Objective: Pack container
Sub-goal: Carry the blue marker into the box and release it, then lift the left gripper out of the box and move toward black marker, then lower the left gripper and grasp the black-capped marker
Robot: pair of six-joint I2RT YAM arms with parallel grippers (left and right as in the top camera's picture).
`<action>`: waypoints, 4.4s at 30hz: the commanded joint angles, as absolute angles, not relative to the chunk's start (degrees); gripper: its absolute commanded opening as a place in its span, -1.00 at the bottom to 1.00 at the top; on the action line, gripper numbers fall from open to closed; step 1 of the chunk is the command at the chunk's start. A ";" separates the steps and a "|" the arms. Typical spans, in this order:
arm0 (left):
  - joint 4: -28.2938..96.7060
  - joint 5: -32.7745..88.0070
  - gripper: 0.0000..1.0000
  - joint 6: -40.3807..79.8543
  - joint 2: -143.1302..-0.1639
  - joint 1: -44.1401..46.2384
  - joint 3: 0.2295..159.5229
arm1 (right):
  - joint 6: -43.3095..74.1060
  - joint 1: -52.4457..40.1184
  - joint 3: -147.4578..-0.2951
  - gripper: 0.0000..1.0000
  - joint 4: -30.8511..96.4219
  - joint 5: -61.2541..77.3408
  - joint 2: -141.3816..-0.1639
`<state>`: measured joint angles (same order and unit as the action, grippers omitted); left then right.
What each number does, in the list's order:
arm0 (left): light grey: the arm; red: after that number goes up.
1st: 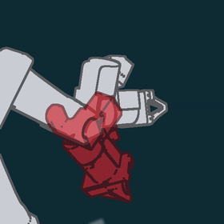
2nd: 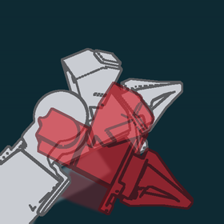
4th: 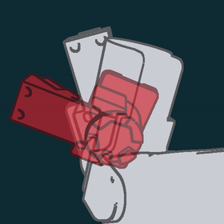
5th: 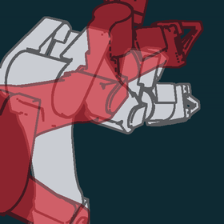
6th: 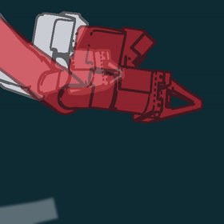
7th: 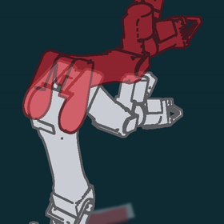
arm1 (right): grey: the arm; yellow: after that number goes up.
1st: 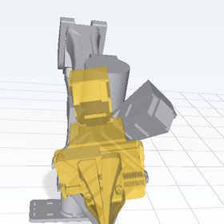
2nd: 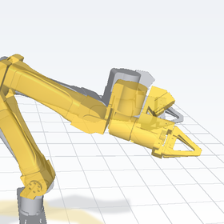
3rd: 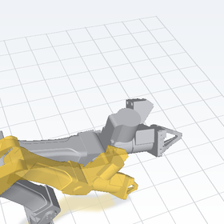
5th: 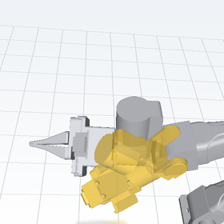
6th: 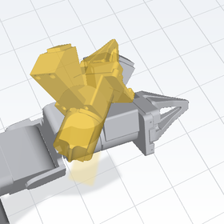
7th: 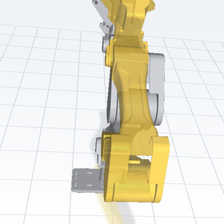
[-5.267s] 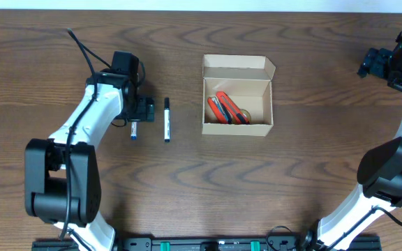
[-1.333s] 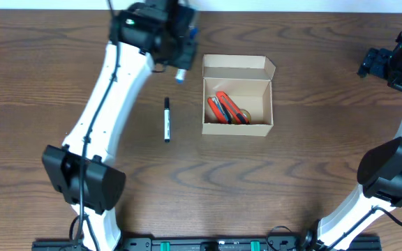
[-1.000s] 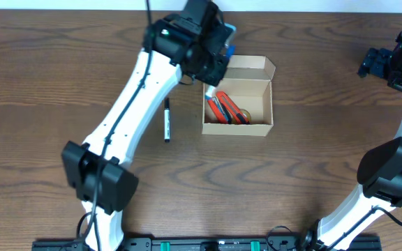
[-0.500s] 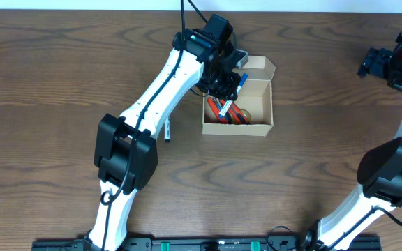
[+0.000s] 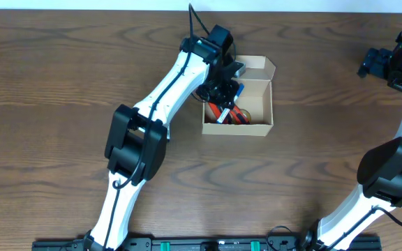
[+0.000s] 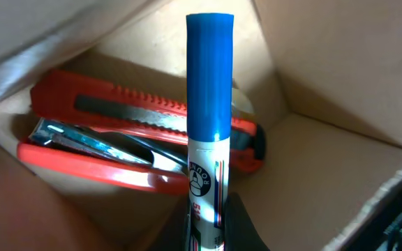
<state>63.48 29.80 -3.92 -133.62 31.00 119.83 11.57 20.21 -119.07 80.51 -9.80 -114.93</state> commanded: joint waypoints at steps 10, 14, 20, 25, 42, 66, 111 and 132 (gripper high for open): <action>63.61 27.66 -0.53 -5.82 -133.73 30.76 120.38 | 12.38 20.23 -118.83 0.99 80.55 -9.82 -114.52; 63.59 27.68 -0.18 -6.07 -133.73 30.76 120.38 | 12.38 20.23 -118.83 0.98 80.55 -9.85 -114.50; 63.44 27.68 -0.21 -6.26 -133.73 30.76 120.38 | 12.38 20.23 -118.83 0.98 80.55 -9.82 -114.50; 63.26 27.70 -0.21 -6.24 -133.71 30.76 121.64 | 12.38 20.23 -118.83 0.99 80.55 -9.85 -114.52; 89.06 9.52 0.49 -1.65 -133.16 18.72 160.81 | 12.38 20.23 -118.83 0.99 80.55 -9.82 -114.52; 96.82 1.45 0.33 4.95 -132.55 14.81 149.21 | 12.38 20.23 -118.83 0.99 80.55 -9.82 -114.50; 50.28 -0.47 0.16 17.08 -102.21 15.25 79.90 | 12.38 20.23 -118.83 0.99 80.55 -9.82 -114.50; 47.59 1.54 0.10 18.83 -110.78 20.38 79.85 | 12.38 20.23 -118.83 0.99 80.55 -9.85 -114.50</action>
<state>47.48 1.19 19.53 -109.16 20.78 80.01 11.57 20.21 -119.07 80.53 -9.80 -114.93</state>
